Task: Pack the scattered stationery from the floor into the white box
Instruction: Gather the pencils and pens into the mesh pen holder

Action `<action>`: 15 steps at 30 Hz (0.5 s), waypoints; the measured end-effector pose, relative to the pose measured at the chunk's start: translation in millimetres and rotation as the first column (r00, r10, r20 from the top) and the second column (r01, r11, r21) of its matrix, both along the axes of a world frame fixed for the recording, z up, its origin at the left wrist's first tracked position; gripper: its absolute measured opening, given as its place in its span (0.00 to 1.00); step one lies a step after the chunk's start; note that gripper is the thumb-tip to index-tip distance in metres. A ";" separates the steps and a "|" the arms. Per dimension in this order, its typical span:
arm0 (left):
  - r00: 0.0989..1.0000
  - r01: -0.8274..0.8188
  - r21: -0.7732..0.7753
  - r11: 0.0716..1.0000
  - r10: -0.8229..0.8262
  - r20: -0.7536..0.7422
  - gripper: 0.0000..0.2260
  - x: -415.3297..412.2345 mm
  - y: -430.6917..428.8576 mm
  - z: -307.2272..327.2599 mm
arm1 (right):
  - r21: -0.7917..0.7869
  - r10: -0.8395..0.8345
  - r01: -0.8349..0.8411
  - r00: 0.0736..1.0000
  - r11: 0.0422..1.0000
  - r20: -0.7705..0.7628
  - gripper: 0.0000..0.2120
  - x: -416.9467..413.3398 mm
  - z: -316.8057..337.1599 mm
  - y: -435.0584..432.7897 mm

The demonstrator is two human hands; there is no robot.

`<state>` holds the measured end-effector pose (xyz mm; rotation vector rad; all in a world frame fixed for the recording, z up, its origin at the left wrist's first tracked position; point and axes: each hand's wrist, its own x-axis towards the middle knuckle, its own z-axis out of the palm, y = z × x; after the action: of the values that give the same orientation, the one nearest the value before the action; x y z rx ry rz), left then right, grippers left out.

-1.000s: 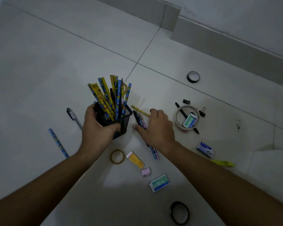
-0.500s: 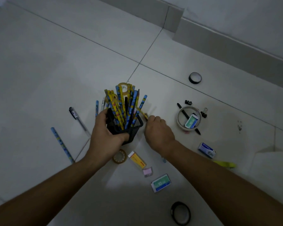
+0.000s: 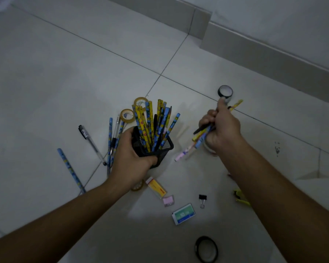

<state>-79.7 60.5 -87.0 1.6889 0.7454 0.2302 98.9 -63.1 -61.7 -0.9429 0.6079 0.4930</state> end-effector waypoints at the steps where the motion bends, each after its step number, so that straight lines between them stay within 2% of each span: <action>1: 1.000 0.011 -0.003 1.000 -0.011 0.000 0.33 1.3 -2.8 -1.0 | 0.035 -0.069 0.068 0.998 0.997 0.016 0.17 3.1 9.1 2.0; 4: 0.999 0.050 -0.004 0.999 -0.050 -0.015 0.34 5.9 -9.4 -4.4 | 0.091 -0.173 0.166 0.982 0.982 0.078 0.15 3.6 28.1 10.5; 7: 0.996 0.077 -0.016 0.997 -0.078 -0.038 0.35 11.2 -14.7 -4.8 | -0.013 -0.178 0.185 0.961 0.983 0.211 0.15 -7.2 33.4 19.6; 10: 0.996 0.079 -0.019 0.997 -0.079 -0.050 0.35 15.9 -20.5 -4.1 | -0.146 -0.087 0.155 0.916 0.977 0.391 0.15 -22.2 29.7 24.6; 12: 0.995 0.079 -0.013 0.997 -0.080 -0.060 0.35 17.3 -21.9 -5.8 | -0.218 0.015 0.118 0.850 0.969 0.527 0.14 -31.3 24.5 25.3; 15: 0.994 0.078 -0.006 0.997 -0.078 -0.075 0.34 16.7 -20.4 -9.5 | -0.255 0.135 0.038 0.769 0.966 0.624 0.14 -40.0 20.4 24.1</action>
<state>-63.0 40.1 -96.5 1.7275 0.7336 0.1112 58.9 -38.9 -41.3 -1.2935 0.0147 0.1089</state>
